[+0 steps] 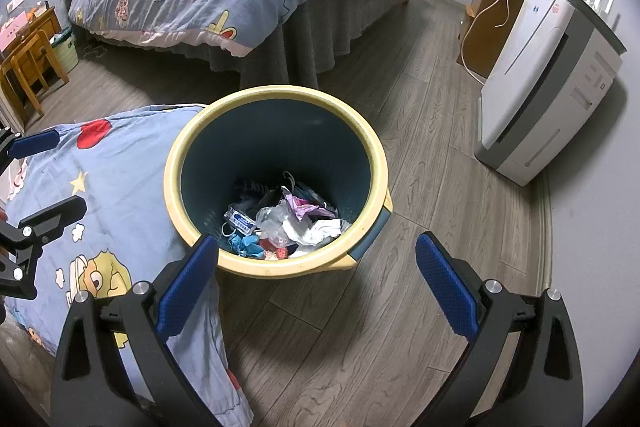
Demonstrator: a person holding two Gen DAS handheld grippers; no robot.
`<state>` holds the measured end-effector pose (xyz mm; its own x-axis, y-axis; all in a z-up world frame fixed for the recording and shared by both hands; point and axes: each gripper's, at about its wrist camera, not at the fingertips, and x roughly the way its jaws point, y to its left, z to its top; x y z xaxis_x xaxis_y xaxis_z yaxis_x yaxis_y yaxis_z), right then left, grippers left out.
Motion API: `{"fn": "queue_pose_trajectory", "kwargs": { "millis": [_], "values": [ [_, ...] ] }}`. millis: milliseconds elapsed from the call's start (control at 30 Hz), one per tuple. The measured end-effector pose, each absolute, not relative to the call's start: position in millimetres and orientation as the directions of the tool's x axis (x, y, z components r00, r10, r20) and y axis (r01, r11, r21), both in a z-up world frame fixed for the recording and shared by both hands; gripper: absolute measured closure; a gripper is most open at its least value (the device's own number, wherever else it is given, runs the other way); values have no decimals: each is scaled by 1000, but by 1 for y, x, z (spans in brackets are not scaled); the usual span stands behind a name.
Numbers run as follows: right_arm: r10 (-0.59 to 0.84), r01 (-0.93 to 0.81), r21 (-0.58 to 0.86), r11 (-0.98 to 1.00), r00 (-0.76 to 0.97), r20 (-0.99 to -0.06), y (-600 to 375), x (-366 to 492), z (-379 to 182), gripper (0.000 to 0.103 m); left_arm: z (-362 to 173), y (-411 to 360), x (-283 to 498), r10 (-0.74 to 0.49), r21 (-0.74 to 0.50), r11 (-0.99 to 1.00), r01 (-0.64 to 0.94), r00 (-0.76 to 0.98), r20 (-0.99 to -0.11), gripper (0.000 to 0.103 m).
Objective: Collect trash
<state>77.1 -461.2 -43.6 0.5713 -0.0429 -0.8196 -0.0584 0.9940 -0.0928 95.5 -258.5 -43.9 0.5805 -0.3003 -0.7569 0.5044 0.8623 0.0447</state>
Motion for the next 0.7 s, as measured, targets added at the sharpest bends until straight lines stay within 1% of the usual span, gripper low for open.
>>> {"fn": "queue_pose_trajectory", "kwargs": {
  "millis": [700],
  "values": [
    [-47,-65,-102,993,568,-822,-461,78,-45,6,-44,-258,95,-309,38,858,512,574,-758,5]
  ]
}}
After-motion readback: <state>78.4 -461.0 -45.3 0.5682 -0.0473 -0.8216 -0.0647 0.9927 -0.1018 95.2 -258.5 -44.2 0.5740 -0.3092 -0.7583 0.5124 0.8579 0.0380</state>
